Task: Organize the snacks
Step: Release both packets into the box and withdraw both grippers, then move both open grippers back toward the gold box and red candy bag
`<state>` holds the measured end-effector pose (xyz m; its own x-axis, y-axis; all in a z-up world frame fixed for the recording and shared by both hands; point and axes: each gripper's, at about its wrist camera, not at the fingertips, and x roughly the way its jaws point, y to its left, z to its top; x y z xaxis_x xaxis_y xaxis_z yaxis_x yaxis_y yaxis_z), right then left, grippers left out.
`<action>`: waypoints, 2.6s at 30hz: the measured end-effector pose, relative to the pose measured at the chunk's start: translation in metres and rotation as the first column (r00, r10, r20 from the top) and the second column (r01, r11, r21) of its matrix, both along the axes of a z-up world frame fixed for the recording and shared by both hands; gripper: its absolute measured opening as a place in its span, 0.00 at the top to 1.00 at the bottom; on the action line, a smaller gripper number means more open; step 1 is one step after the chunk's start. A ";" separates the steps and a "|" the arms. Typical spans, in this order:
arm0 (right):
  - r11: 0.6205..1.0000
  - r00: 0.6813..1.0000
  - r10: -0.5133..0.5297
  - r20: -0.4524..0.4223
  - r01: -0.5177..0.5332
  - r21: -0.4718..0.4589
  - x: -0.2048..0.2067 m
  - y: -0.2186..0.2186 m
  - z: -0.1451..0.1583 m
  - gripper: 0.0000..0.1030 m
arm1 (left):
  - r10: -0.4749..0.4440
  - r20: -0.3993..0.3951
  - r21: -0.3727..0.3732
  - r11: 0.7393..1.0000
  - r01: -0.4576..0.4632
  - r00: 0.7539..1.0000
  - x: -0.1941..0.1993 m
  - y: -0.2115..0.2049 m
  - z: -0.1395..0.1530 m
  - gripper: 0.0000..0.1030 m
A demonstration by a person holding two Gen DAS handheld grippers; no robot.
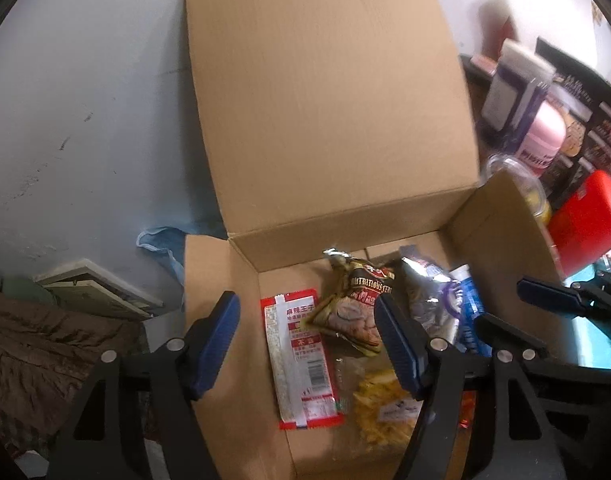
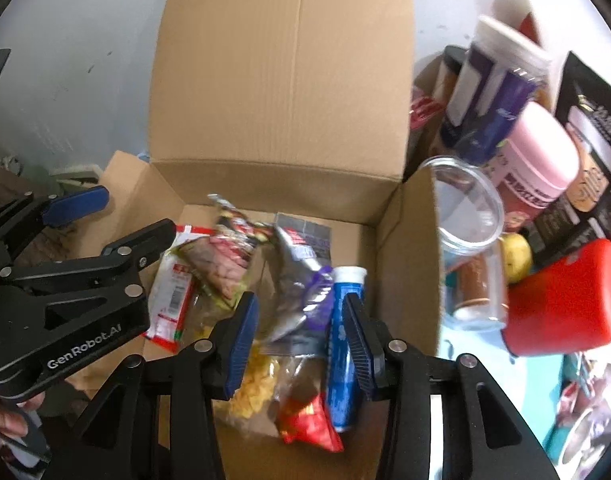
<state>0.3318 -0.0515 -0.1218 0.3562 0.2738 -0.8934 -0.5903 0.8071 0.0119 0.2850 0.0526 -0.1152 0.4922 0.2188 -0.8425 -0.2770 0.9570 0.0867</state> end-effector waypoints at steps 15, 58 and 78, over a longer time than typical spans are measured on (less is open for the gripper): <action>0.994 0.988 -0.053 0.148 0.037 0.106 -0.050 -0.054 0.098 0.58 | -0.036 0.199 0.009 0.999 0.035 0.979 -0.058 -0.034 0.117 0.33; 0.982 0.987 -0.140 0.077 0.128 0.141 -0.228 -0.188 0.083 0.47 | -0.171 0.178 -0.129 0.972 0.195 0.969 -0.231 -0.146 0.095 0.33; 0.971 0.971 -0.227 -0.075 0.231 0.056 -0.187 -0.221 -0.016 0.47 | -0.200 0.054 -0.221 0.953 0.207 0.978 -0.186 -0.161 -0.003 0.33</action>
<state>0.1449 -0.2727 -0.1380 0.3551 0.2496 -0.9009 -0.3860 0.9168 0.1019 0.0989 -0.1080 -0.1185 0.5325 -0.0817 -0.8425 -0.0732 0.9872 -0.1420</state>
